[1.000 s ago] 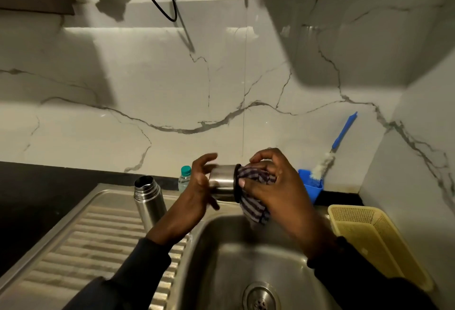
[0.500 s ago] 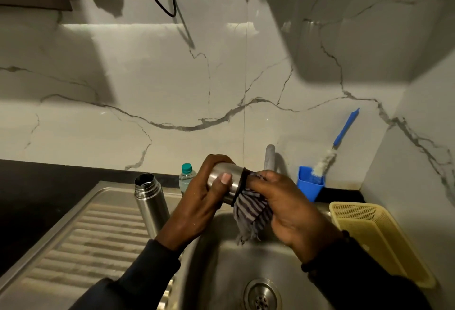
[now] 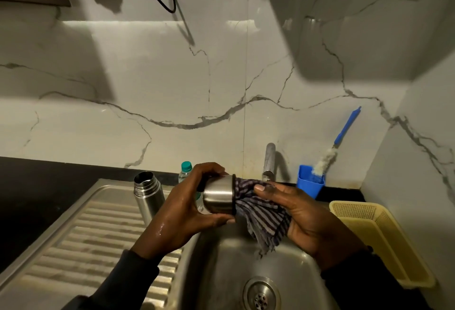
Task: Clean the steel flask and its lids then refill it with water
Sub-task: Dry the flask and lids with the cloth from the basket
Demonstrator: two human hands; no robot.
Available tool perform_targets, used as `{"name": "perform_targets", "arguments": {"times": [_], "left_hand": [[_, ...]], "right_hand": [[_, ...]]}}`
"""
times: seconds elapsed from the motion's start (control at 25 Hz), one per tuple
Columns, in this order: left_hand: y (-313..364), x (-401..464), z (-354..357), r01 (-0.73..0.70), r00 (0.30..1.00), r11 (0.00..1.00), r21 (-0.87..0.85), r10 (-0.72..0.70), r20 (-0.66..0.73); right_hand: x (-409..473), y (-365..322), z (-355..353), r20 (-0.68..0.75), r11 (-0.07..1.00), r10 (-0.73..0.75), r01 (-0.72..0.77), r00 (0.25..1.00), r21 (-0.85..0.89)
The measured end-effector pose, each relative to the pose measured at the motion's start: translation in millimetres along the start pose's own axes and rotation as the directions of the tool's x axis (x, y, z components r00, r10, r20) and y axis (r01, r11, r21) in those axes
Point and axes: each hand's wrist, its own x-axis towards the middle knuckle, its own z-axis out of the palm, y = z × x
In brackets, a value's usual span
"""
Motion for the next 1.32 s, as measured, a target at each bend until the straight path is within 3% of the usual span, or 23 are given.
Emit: {"name": "perform_targets", "arguments": {"times": [0.16, 0.24, 0.36, 0.48, 0.6, 0.76, 0.92, 1.12, 1.32], "left_hand": [[-14, -18, -1, 0.108, 0.957, 0.974, -0.197, -0.155, -0.245], [-23, -28, 4, 0.141, 0.929, 0.955, -0.26, -0.218, -0.299], [-31, -40, 16, 0.169, 0.901, 0.94, -0.295, -0.269, -0.341], [-41, -56, 25, 0.224, 0.886, 0.937, -0.268, -0.311, -0.344], [-48, -71, 27, 0.287, 0.865, 0.92, -0.266, -0.368, -0.34], [-62, -86, 26, 0.39, 0.842, 0.897, -0.209, -0.439, -0.312], [-80, -103, 22, 0.455, 0.824, 0.88, -0.135, -0.474, -0.309], [-111, -122, 7, 0.536, 0.813, 0.843, 0.042, -0.502, -0.295], [-155, -130, -5, 0.644, 0.76, 0.741, 0.189, -0.592, -0.267]], "right_hand": [[-2, -1, -15, 0.062, 0.928, -0.024, -0.002, 0.998, 0.374], [-3, 9, -14, 0.099, 0.887, -0.09, 0.035, 0.991, 0.461], [-2, 33, -3, 0.037, 0.842, -0.124, 0.086, 0.992, 0.532], [-1, 56, 5, -0.083, 0.779, -0.026, 0.072, 0.996, 0.623], [-5, 72, 10, -0.16, 0.777, 0.034, 0.074, 0.987, 0.625], [-3, 86, 14, -0.043, 0.721, 0.012, 0.021, 0.999, 0.693], [0, 100, 23, -0.004, 0.808, 0.027, -0.02, 1.0, 0.589], [6, 115, 33, -0.188, 0.903, 0.058, 0.029, 0.98, 0.428], [10, 122, 40, -0.109, 0.895, 0.03, 0.022, 0.994, 0.445]]}}
